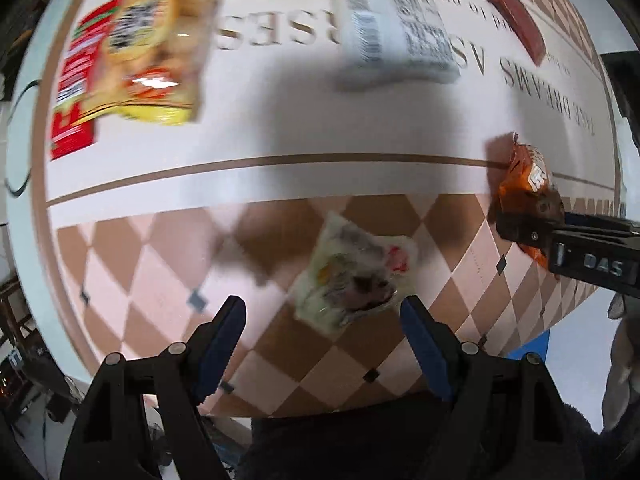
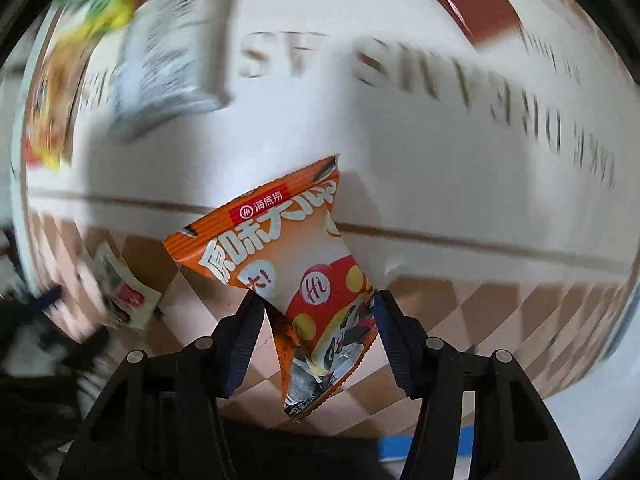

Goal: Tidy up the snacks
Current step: 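Grasp the small white snack packet with the left gripper while the right grasps the orange Hi bag, then carry both packets into the box and open both grippers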

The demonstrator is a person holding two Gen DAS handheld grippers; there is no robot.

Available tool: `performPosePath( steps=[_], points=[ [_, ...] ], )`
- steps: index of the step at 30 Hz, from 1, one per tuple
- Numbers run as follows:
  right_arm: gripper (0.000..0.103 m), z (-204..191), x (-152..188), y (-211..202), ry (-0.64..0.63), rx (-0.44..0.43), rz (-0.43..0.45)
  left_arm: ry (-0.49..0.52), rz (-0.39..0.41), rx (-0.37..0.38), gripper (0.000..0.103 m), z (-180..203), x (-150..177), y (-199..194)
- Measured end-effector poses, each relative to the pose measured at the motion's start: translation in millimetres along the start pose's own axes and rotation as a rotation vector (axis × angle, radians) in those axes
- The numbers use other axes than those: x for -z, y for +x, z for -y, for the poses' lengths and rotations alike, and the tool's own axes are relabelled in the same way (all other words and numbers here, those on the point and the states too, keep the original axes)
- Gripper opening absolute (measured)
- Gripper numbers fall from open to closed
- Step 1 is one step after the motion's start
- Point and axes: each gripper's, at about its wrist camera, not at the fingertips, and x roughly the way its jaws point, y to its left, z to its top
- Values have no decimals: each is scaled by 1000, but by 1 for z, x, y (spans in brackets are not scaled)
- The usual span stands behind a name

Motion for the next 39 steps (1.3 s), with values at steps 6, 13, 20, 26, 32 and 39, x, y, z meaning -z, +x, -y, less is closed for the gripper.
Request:
performPosePath(
  steps=[6,13,20,26,32,39],
  points=[
    [67,29,5,8,54,-78,-35,42,-29,-15,78,22,-14,23],
    [67,17,9,11,42,-46,-7,84,13,-94,40,48,-14,26],
    [45,-13,-1,-5,35,23,52,51,27,-79,35,49,-10,23],
    [37,-9,6,-20,53,9,78,13,61,-44,31,38,-3,4],
    [36,-5,6,-48,62,-40,108,-61,82,61,31,-9,-16,-39],
    [36,-1,10,-98,51,-125,148,-121,145,187,31,-37,-26,-102]
  ],
)
